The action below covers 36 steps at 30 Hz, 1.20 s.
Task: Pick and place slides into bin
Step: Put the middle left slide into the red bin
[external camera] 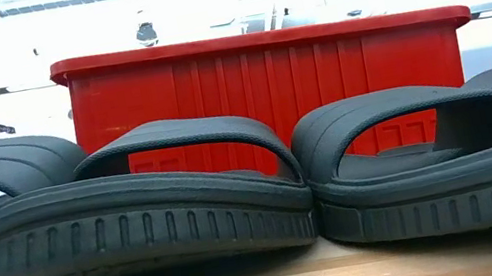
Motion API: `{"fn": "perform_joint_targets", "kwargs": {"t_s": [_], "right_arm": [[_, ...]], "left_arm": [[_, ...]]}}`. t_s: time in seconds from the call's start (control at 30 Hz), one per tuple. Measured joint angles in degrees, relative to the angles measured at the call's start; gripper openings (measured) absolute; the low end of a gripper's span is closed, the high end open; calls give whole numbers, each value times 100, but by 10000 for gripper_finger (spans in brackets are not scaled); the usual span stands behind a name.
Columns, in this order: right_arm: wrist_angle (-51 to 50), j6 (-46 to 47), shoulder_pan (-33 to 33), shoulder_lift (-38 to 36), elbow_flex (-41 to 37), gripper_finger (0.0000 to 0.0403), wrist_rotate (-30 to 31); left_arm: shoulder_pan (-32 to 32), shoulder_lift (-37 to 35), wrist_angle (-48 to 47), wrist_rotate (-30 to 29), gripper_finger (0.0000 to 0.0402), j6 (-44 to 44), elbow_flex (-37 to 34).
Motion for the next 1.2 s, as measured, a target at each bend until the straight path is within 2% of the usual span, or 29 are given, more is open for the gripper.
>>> {"fn": "perform_joint_targets", "kwargs": {"t_s": [0.2, 0.53, 1.2], "right_arm": [[1, 0, 0, 0, 2, 0, 0], [1, 0, -1, 0, 2, 0, 0], [1, 0, 0, 0, -1, 0, 0]], "left_arm": [[-101, 26, -304, -57, 3, 8, 278], [-194, 47, -1263, 152, 1, 143, 1169], [-493, 19, -2798, -96, 0, 189, 2838]]}}
